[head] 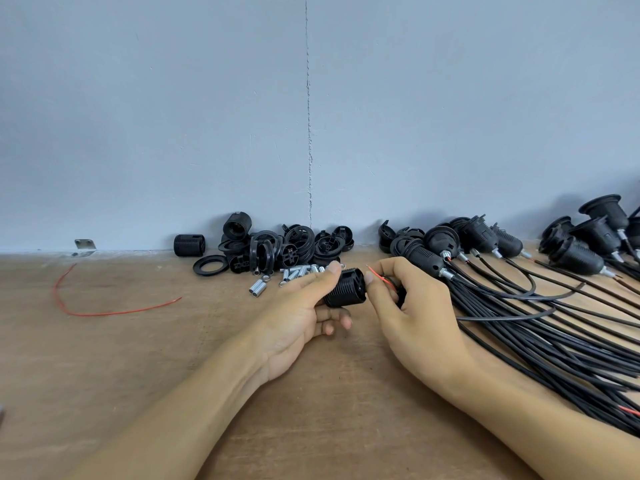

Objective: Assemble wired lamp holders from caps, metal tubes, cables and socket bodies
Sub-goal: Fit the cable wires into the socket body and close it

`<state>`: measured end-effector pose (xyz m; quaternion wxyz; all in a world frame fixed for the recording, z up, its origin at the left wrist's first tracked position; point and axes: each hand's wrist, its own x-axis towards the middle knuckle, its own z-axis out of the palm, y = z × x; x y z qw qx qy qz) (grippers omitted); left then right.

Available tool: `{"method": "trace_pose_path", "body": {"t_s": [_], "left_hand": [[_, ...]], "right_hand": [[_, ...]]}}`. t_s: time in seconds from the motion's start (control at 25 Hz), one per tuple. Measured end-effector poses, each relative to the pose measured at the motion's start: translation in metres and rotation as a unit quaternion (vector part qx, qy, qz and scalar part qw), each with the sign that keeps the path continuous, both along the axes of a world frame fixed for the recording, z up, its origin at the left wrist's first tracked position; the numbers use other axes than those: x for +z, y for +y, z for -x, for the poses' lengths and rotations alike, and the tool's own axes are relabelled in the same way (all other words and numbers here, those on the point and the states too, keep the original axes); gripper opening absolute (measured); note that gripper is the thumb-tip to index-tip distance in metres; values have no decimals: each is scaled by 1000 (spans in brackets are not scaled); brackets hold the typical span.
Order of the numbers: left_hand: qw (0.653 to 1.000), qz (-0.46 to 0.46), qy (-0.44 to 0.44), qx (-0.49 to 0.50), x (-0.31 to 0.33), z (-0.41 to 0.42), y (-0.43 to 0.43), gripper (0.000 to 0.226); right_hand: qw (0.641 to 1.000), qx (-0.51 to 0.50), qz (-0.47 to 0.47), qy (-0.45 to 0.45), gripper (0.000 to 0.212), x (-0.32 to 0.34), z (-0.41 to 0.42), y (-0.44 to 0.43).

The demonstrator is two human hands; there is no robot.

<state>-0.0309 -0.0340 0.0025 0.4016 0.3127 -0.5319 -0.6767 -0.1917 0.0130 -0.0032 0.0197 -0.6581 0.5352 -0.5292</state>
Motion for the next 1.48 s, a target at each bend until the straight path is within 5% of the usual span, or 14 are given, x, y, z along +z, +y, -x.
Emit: {"method": "trace_pose_path", "body": {"t_s": [0.24, 0.72, 1.04, 1.48], "left_hand": [[997, -48, 39, -37, 5, -9, -6, 31], [997, -61, 39, -17, 5, -7, -6, 35], [999, -35, 22, -12, 4, -5, -3, 31], [1000, -17, 15, 0, 3, -1, 0, 34]], "right_hand": [[1000, 22, 14, 2, 10, -2, 0, 1], [986, 38, 113, 117, 3, 1, 2, 2], [969, -17, 146, 198, 17, 4, 2, 3], [975, 0, 117, 190, 10, 3, 0, 3]]}}
